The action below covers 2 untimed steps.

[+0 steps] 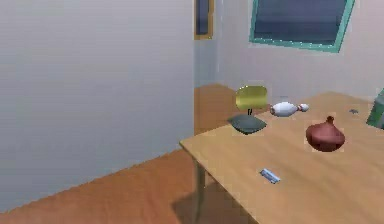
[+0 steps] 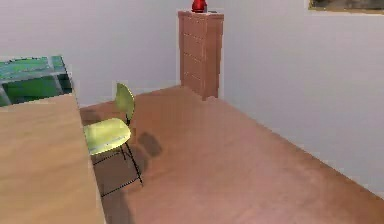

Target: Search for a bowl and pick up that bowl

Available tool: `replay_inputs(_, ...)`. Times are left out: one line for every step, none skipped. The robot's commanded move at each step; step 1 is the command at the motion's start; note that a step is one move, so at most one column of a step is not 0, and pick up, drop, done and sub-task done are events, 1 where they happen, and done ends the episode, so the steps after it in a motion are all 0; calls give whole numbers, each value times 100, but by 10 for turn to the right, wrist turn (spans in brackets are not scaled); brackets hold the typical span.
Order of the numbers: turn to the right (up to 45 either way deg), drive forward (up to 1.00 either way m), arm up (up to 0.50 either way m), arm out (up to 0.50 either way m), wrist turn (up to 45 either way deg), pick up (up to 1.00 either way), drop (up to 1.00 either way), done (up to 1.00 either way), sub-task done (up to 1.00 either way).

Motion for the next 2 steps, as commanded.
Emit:
replay_inputs(-450, 0, 0, 0, 0, 0, 0, 0, 0)
replay_inputs(-270, 0, 0, 0, 0, 0, 0, 0, 0)
